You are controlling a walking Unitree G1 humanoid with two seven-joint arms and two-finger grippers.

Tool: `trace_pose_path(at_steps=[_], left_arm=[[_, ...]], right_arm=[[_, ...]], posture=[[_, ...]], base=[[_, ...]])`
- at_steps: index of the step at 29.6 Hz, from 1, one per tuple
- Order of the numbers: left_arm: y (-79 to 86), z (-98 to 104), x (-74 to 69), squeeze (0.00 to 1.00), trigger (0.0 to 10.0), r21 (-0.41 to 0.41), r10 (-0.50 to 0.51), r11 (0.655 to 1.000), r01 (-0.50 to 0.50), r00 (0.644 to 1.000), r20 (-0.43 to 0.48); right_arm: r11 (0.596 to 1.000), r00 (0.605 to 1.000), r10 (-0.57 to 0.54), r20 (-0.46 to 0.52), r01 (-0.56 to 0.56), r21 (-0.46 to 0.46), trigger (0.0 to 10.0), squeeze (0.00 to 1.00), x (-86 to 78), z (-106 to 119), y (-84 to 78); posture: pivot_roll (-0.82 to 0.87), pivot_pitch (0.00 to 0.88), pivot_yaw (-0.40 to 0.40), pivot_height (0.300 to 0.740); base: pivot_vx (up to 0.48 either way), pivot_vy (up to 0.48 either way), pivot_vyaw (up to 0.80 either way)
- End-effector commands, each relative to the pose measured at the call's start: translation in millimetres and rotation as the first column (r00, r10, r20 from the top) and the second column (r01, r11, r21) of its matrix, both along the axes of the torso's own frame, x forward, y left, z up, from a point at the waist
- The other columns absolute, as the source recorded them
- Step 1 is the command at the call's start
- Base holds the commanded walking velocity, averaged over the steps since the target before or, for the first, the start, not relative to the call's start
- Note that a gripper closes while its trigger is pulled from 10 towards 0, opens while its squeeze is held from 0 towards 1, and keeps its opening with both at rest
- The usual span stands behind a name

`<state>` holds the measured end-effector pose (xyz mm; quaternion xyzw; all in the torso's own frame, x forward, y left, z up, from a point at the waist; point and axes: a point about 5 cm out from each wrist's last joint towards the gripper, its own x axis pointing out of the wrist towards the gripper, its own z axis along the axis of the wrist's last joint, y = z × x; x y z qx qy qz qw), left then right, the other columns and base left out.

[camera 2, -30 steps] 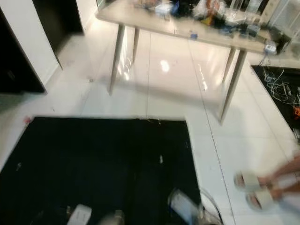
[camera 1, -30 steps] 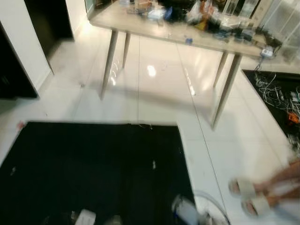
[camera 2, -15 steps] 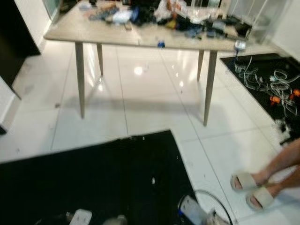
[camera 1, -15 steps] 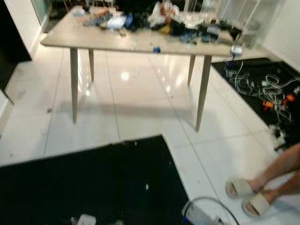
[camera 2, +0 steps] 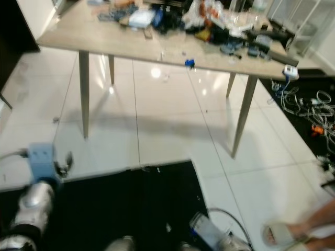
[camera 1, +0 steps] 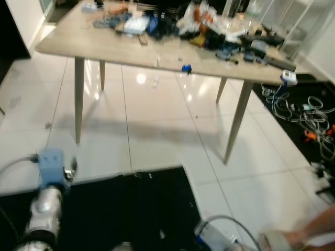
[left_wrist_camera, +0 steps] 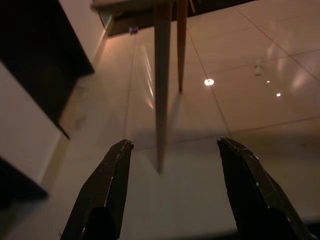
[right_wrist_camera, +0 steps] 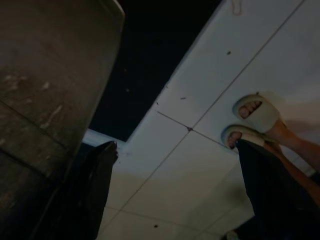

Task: Picking trash to rubbish bin

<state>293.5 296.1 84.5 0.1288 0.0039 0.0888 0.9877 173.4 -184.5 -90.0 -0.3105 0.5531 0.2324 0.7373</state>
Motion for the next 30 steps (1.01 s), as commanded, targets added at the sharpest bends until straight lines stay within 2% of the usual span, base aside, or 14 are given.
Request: trace_pose_path(at_steps=[1, 3, 4, 5, 8, 9, 10, 11, 13, 14, 20, 21, 27, 30], left_arm=[[-8.7, -12.5, -4.9, 0.0, 10.0, -0.019, -0.036, 0.999, 0.035, 0.999, -0.041], [-26.2, 20.7, 8.6, 0.0, 10.0, -0.178, -0.163, 0.965, 0.191, 0.974, 0.159], [-26.2, 20.7, 8.6, 0.0, 10.0, -0.178, -0.163, 0.965, 0.191, 0.974, 0.159], [-37.7, 37.7, 11.7, 0.0, 10.0, -0.226, -0.246, 0.925, 0.306, 0.934, 0.26], [-72.5, 83.0, 8.8, 0.0, 10.0, -0.228, -0.443, 0.776, 0.588, 0.766, 0.466], [-100.0, 114.7, 1.1, 0.0, 10.0, -0.175, -0.54, 0.663, 0.728, 0.627, 0.562], [-100.0, 114.7, 1.1, 0.0, 10.0, -0.175, -0.54, 0.663, 0.728, 0.627, 0.562], [-115.6, 129.8, -5.3, 0.0, 10.0, -0.143, -0.583, 0.594, 0.791, 0.546, 0.601], [-121.6, 134.7, -7.4, 0.0, 10.0, -0.135, -0.596, 0.568, 0.812, 0.518, 0.613], [-137.1, 141.7, -12.3, 0.0, 10.0, -0.103, -0.641, 0.513, 0.852, 0.46, 0.615], [-159.8, 136.8, -14.0, 0.0, 10.0, -0.102, -0.691, 0.456, 0.884, 0.424, 0.585], [-165.2, 132.7, -16.5, 0.0, 10.0, -0.123, -0.713, 0.424, 0.897, 0.414, 0.566], [-183.3, 126.7, -26.4, 0.0, 10.0, -0.146, -0.776, 0.348, 0.926, 0.372, 0.51], [-188.6, 124.5, -28.4, 0.0, 10.0, -0.147, -0.797, 0.337, 0.93, 0.365, 0.482]], right_arm=[[0.999, 0.999, 0.003, -0.043, -0.001, 0.036, 10.0, 0.0, -11.2, -5.5, 9.1], [0.999, 0.999, -0.003, -0.044, 0.005, 0.039, 10.0, 0.0, -11.4, -5.6, 9.2], [0.999, 0.999, -0.003, -0.044, 0.005, 0.039, 10.0, 0.0, -11.4, -5.6, 9.2], [0.999, 0.999, -0.004, -0.044, 0.006, 0.04, 10.0, 0.0, -11.6, -5.7, 9.0], [0.999, 0.999, -0.002, -0.047, 0.004, 0.038, 10.0, 0.0, -11.8, -5.7, 8.7], [0.999, 0.999, -0.003, -0.051, 0.004, 0.035, 10.0, 0.0, -12.2, -5.8, 8.3], [0.999, 0.999, -0.003, -0.051, 0.004, 0.035, 10.0, 0.0, -12.2, -5.8, 8.3], [1.0, 0.998, 0.008, -0.057, -0.006, 0.029, 10.0, 0.0, -12.4, -5.8, 8.0], [1.0, 0.998, 0.007, -0.06, -0.005, 0.03, 10.0, 0.0, -12.7, -5.9, 8.0], [0.999, 0.998, 0.01, -0.064, -0.008, 0.031, 10.0, 0.0, -13.0, -6.0, 8.2], [0.999, 0.998, 0.007, -0.059, -0.006, 0.033, 10.0, 0.0, -12.7, -6.0, 8.7], [0.999, 0.999, 0.009, -0.052, -0.007, 0.033, 10.0, 0.0, -12.1, -5.9, 9.1], [0.999, 0.999, -0.002, -0.047, 0.004, 0.037, 10.0, 0.0, -12.0, -5.9, 9.7], [0.999, 0.999, -0.002, -0.046, 0.004, 0.037, 10.0, 0.0, -11.9, -5.9, 9.9]], posture=[[0.09, 0.123, -0.027, 0.74], [0.09, 0.124, -0.025, 0.74], [0.09, 0.124, -0.025, 0.74], [0.09, 0.124, -0.027, 0.74], [0.09, 0.126, -0.03, 0.74], [0.09, 0.126, -0.03, 0.74], [0.09, 0.126, -0.03, 0.74], [0.09, 0.126, -0.03, 0.74], [0.09, 0.126, -0.03, 0.74], [0.09, 0.127, -0.027, 0.74], [0.09, 0.124, -0.024, 0.74], [0.08, 0.122, -0.023, 0.74], [0.08, 0.116, -0.023, 0.74], [0.08, 0.113, -0.023, 0.74]], base=[[0.48, 0.0, 0.0], [0.48, 0.0, 0.0], [0.48, 0.0, 0.0], [0.48, 0.0, 0.0], [0.48, 0.0, 0.0], [0.48, 0.0, 0.0], [0.48, 0.0, 0.0], [0.48, 0.0, 0.0], [0.48, 0.0, -0.34], [0.48, 0.0, -0.79], [0.48, 0.0, -0.79], [0.48, 0.0, 0.0], [0.48, 0.0, 0.0], [0.48, 0.0, 0.0]])
